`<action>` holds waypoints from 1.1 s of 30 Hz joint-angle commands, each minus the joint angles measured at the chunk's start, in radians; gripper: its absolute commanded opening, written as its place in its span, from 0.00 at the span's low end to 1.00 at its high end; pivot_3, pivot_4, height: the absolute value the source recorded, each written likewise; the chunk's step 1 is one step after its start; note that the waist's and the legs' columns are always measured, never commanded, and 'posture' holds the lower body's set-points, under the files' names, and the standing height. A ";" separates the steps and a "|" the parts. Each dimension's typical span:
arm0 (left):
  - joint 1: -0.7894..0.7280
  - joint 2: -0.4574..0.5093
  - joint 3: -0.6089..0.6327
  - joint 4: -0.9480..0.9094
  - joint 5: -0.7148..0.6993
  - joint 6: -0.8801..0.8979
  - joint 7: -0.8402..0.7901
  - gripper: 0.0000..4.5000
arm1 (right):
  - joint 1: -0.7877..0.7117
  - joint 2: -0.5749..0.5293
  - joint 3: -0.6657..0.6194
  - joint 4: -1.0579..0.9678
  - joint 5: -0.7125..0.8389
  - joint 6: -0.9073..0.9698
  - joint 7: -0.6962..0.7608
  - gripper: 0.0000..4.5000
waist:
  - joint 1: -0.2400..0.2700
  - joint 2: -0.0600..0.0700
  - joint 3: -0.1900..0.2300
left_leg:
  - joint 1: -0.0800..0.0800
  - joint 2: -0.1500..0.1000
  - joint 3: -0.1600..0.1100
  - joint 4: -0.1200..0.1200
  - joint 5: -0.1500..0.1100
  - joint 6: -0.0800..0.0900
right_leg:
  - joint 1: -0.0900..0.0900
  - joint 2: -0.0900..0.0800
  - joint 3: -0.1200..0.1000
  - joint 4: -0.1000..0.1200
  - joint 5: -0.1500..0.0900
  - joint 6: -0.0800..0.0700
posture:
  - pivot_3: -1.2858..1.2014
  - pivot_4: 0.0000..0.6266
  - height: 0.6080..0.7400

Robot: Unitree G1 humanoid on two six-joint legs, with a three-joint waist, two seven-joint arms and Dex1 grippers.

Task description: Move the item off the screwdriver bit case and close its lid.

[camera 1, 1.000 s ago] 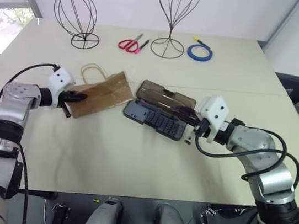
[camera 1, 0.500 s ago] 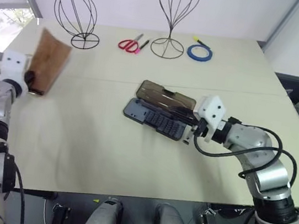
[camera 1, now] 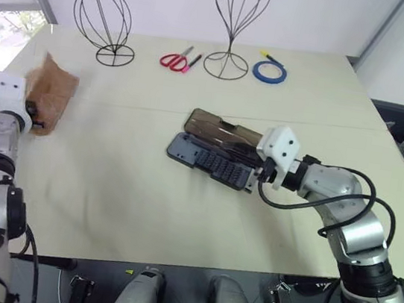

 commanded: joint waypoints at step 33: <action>0.487 -0.069 -0.226 -1.386 -0.407 0.549 -0.615 0.99 | -0.055 -0.002 -0.028 0.090 -0.047 -0.086 0.010 0.00 | -0.003 0.000 0.000 | 0.002 0.002 0.003 0.000 0.000 -0.001 | -0.001 0.001 0.005 0.003 0.000 -0.001 | 0.52 0.24 1.00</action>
